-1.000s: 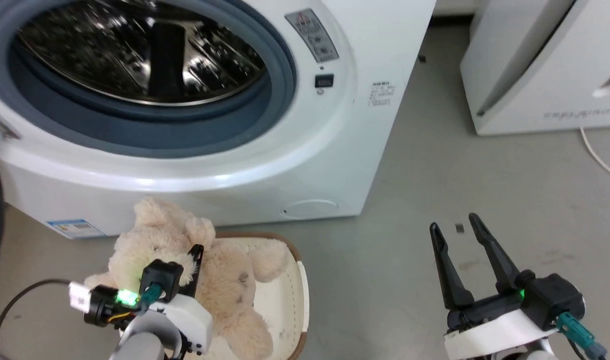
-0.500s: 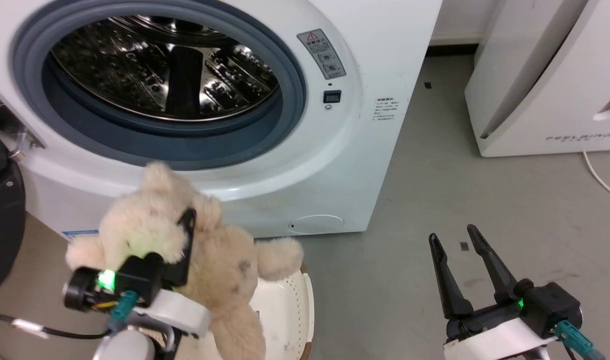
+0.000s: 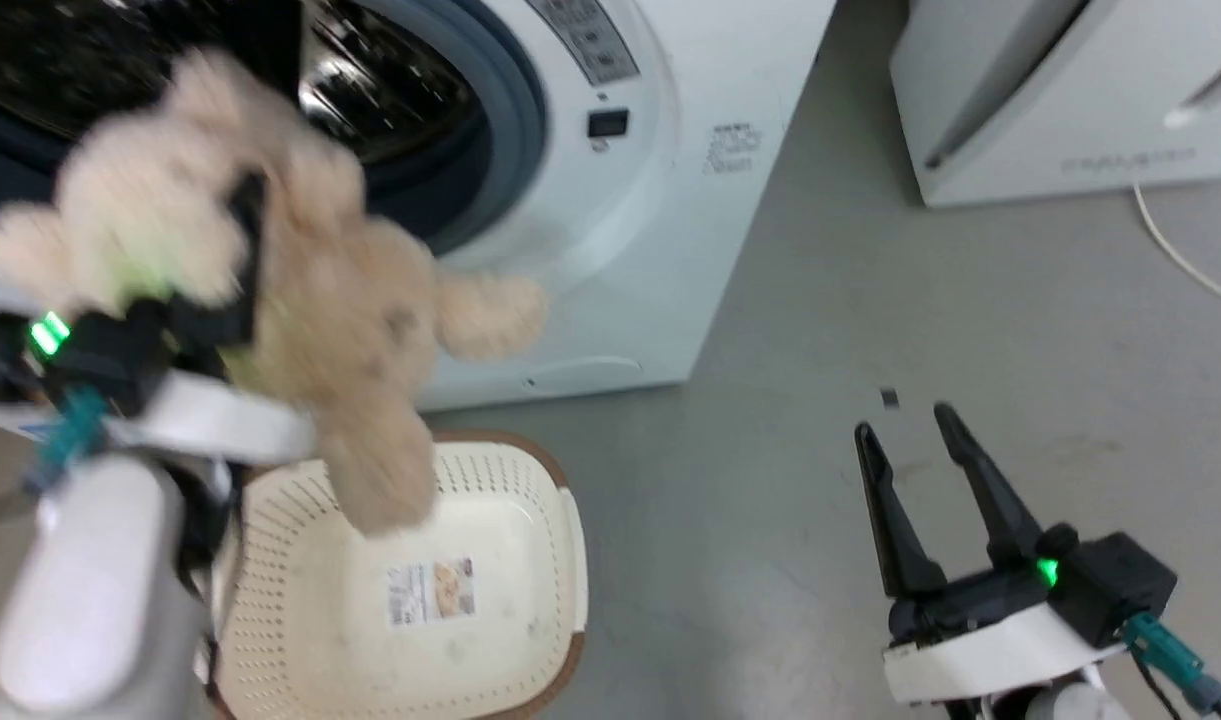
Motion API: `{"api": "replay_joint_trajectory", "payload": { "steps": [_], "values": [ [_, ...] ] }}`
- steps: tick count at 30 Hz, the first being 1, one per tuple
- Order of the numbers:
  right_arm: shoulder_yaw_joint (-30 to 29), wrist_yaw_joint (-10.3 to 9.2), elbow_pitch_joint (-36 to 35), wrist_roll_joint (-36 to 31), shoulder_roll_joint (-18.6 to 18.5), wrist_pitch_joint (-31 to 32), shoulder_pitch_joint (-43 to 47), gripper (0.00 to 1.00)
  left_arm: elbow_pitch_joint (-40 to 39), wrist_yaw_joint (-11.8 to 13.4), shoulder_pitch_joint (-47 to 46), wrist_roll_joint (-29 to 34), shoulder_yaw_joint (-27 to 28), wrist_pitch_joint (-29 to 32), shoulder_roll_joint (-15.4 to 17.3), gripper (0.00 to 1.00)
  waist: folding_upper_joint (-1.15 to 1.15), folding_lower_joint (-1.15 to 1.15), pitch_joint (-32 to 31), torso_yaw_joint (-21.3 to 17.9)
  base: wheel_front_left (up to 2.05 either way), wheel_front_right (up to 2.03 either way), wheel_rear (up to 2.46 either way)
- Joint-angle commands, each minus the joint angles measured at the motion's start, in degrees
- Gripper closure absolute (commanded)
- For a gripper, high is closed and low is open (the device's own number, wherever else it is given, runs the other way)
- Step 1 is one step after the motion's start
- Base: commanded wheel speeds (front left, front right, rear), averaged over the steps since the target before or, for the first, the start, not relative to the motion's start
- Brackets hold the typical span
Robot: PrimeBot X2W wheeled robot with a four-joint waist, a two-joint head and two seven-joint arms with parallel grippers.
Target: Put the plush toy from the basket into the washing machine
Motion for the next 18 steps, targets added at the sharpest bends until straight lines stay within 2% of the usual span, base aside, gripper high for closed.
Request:
{"api": "replay_joint_trajectory", "payload": {
  "steps": [1, 9, 18],
  "values": [
    [0.1, -0.05, -0.8, 0.3, 0.0, -0.2, -1.4, 0.0, 0.8, -0.6, -3.3, -0.6, 0.4, 0.1, 1.0, 1.0, 0.0, 0.0, 3.3, -2.0, 0.0, 0.0, 0.0],
    [1.0, -0.05, -4.9, 1.5, 0.0, -0.2, -4.6, 0.0, 10.0, -3.4, -21.9, -3.9, -0.9, 4.8, 7.4, 1.0, 0.0, 0.0, 12.0, -5.2, 0.0, 0.0, 0.0],
    [2.4, -0.05, -6.0, 3.0, 0.0, -0.2, -6.7, 0.0, 21.0, -3.7, -43.5, -7.3, -9.8, 9.3, 15.2, 1.0, 0.0, 0.0, 20.3, -7.3, 0.0, 0.0, 0.0]
  ]
}}
